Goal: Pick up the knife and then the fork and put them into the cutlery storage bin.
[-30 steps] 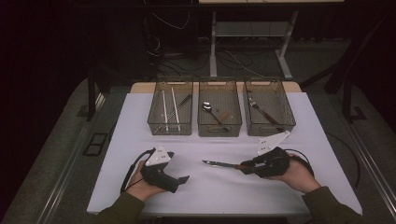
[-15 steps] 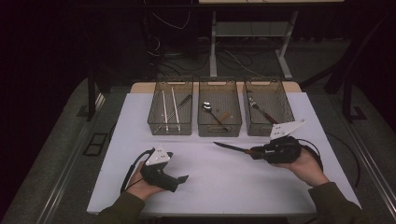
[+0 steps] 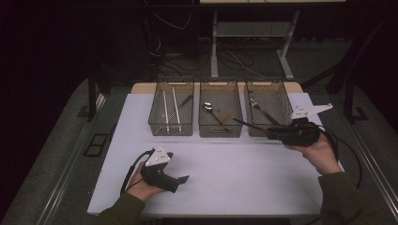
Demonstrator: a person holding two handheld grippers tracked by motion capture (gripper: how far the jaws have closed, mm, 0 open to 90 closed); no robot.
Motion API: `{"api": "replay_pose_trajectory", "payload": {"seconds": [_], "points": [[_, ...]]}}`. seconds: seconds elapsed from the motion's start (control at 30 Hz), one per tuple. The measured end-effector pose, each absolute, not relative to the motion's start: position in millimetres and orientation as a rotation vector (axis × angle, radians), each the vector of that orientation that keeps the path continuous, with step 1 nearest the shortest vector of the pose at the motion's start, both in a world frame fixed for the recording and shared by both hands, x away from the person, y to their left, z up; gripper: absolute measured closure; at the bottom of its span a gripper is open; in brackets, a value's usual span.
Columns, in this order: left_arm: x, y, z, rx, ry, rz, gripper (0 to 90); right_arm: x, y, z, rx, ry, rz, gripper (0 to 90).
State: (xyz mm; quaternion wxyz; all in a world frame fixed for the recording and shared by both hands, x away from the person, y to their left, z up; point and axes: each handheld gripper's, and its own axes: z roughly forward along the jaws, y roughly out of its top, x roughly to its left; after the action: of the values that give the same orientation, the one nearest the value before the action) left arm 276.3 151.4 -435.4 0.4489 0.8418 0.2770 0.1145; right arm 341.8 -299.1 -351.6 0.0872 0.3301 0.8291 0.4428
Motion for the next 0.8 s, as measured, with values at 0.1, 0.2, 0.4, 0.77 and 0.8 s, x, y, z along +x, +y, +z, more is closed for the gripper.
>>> {"api": "replay_pose_trajectory", "payload": {"seconds": [0.1, 0.2, 0.4, 0.77, 0.8], "points": [[276.6, 151.5, -435.8, 2.088, 0.675, 0.282, 0.0, 351.9, -308.9, -349.6, 1.048, 2.419, 1.313, 76.0], [276.8, 151.1, -436.4, 2.093, 0.674, 0.281, 0.0, 361.5, -317.3, -348.0, 1.097, 2.372, 1.298, 76.0], [276.5, 151.0, -436.4, 2.091, 0.670, 0.280, 0.0, 378.7, -331.1, -341.0, 1.189, 2.272, 1.260, 76.0], [276.5, 149.4, -437.2, 2.095, 0.661, 0.276, 0.0, 413.8, -335.5, -346.3, 1.325, 2.203, 1.156, 76.0], [276.4, 149.4, -437.1, 2.094, 0.661, 0.276, 0.0, 417.2, -334.9, -349.0, 1.337, 2.203, 1.142, 76.0]]}}
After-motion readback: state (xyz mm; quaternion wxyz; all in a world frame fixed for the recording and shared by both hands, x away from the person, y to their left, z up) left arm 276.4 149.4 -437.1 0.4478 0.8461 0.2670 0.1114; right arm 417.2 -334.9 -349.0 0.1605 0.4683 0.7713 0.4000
